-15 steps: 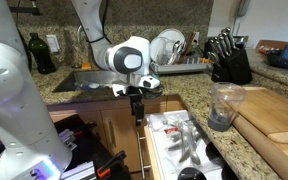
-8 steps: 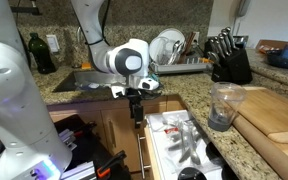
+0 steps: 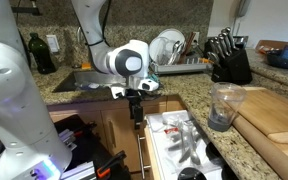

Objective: Close the drawer

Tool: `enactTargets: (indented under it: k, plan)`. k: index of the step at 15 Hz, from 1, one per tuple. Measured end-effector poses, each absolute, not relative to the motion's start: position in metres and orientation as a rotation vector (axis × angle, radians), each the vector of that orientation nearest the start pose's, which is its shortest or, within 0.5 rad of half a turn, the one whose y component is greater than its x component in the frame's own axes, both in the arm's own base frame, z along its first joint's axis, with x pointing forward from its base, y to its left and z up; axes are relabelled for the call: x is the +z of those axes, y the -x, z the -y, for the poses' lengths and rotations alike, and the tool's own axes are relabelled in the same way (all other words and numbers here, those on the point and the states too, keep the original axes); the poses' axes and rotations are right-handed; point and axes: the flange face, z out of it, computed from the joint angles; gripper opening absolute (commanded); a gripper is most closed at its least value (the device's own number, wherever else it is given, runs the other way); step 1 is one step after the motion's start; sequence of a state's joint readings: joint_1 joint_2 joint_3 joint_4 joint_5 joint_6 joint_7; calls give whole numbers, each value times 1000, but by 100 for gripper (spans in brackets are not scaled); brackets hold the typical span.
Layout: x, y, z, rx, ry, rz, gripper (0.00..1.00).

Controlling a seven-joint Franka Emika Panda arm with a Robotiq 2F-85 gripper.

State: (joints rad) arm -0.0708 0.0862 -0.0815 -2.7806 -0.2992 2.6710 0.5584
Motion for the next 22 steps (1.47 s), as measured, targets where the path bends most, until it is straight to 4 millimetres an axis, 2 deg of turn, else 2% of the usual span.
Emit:
enactTargets:
  k: [15,19,22]
  plan:
    - [170,-357,47,265,3208,-708,100]
    - [181,-378,62,60,3193,-823,100]
    - [193,-399,83,-136,3125,-921,100]
